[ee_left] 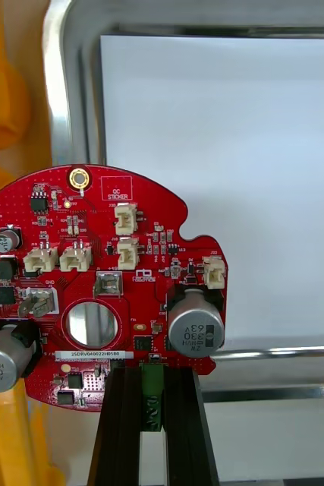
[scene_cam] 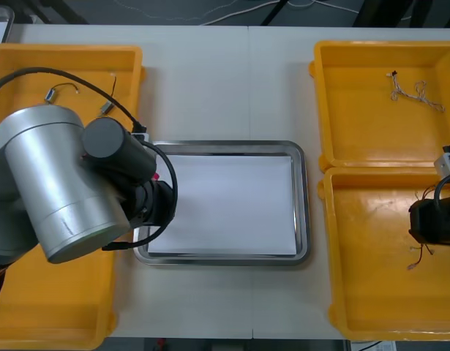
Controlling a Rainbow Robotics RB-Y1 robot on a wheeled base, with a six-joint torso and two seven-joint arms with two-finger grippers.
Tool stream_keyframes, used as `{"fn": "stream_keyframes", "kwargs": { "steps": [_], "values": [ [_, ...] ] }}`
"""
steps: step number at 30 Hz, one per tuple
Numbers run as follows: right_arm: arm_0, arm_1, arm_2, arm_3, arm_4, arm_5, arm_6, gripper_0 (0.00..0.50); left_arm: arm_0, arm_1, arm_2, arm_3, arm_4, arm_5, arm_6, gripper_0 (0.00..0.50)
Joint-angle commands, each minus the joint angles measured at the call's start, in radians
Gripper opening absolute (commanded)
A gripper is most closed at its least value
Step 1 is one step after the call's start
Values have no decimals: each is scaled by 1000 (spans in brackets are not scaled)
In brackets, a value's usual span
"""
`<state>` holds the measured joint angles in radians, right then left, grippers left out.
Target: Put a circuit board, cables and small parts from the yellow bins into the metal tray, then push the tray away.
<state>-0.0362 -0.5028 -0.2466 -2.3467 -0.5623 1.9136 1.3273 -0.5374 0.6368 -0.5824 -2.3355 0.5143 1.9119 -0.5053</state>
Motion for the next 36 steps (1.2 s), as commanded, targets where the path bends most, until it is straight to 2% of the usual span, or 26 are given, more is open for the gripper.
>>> {"fn": "stream_keyframes", "kwargs": {
  "steps": [1,9,15,24,36],
  "values": [
    [-13,-37,-36,-48,-44,6,139,0,-52,-85,-54,48,-59,-7,4,0],
    [-14,-49,-74,-54,-125,6,319,0,-44,-131,-114,119,-105,-67,-27,0],
    [-25,-76,-74,-57,-136,6,428,0,2,-144,-140,123,-141,-71,-58,0],
    [-93,-80,-72,-68,-148,6,553,0,56,-152,-169,137,-192,-96,-93,0],
    [-93,-88,-53,-88,-173,6,691,0,66,-198,-209,249,-244,-185,-114,0]
  ]
}}
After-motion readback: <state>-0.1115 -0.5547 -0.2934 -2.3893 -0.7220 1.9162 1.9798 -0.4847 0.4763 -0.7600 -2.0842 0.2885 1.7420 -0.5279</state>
